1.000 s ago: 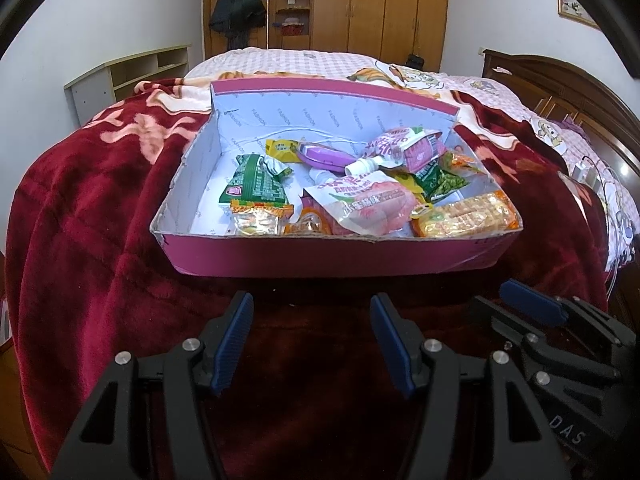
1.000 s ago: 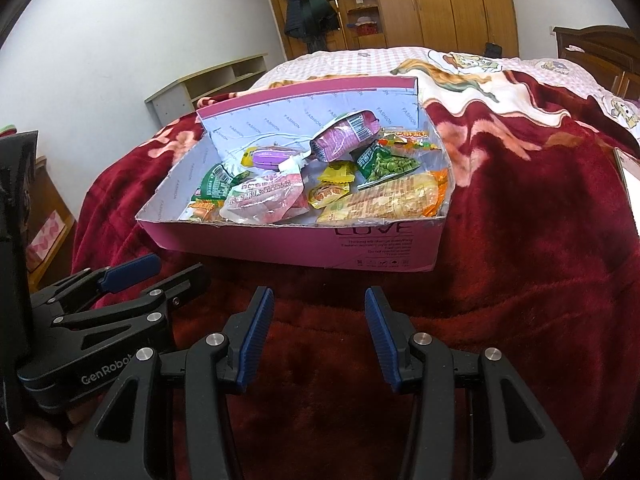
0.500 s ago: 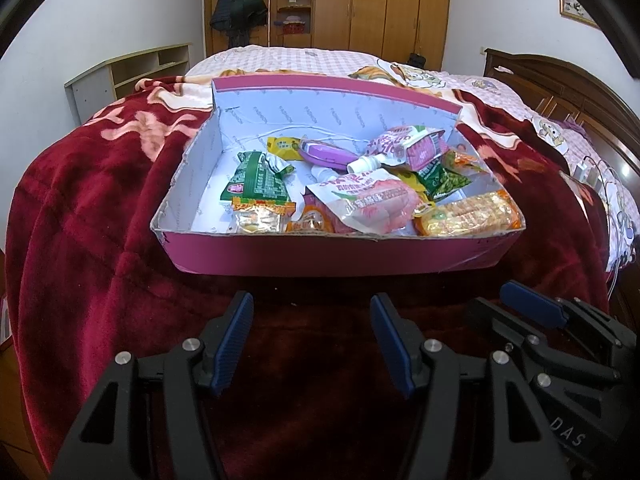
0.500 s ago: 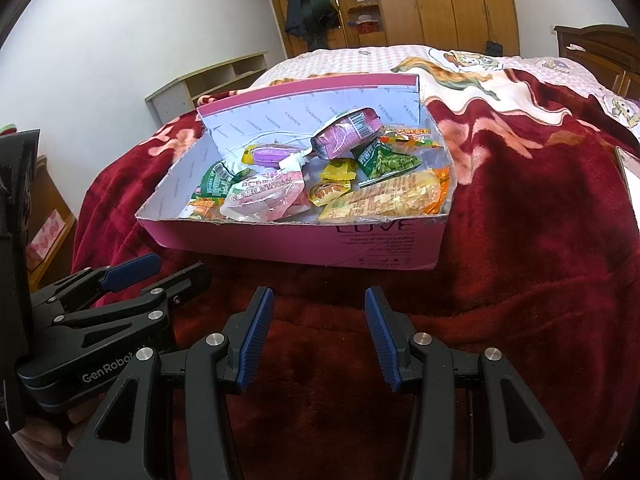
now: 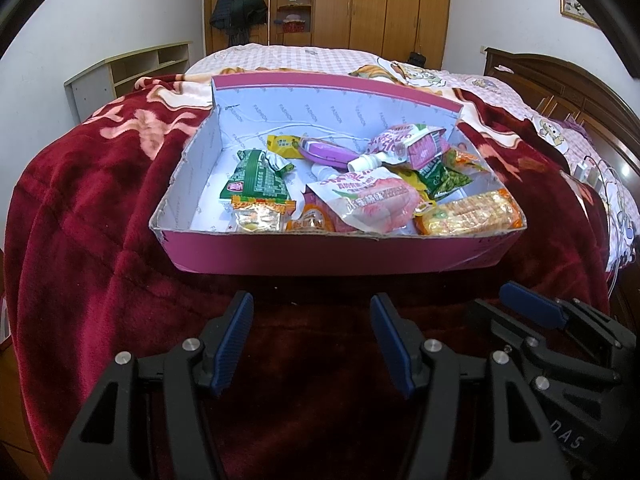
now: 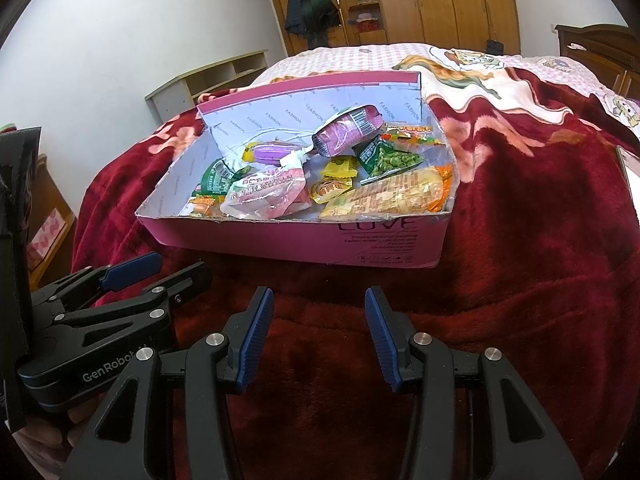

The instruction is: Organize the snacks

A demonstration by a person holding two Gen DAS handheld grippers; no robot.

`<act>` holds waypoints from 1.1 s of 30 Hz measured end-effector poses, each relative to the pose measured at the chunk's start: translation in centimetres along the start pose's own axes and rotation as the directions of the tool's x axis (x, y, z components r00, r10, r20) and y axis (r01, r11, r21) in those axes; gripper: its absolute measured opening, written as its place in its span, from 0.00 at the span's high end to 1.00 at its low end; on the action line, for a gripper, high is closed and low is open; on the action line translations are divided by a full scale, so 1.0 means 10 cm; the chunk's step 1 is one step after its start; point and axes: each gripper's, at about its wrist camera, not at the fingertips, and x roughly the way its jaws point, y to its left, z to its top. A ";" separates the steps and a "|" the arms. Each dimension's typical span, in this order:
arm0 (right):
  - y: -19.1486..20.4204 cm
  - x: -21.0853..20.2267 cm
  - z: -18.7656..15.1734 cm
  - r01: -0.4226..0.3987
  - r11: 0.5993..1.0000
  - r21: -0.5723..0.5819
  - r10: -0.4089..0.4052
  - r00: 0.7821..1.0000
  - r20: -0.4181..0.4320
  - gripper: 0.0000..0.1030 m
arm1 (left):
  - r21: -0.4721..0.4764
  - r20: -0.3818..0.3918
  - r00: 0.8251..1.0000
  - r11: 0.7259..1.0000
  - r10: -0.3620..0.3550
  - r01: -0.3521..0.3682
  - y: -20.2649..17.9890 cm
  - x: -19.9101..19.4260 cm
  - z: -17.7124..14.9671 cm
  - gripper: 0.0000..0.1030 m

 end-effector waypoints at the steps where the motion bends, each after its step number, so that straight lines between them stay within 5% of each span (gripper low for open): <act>1: 0.00 0.01 0.00 0.000 1.000 0.000 0.000 1.000 -0.001 0.52 | 0.000 0.000 1.000 1.000 0.000 0.000 0.00 0.00 0.00 0.38; 33: 0.01 0.03 -0.02 -0.001 1.000 0.002 0.001 1.000 -0.007 0.52 | -0.003 -0.019 1.000 1.000 0.008 -0.008 0.02 0.04 -0.02 0.38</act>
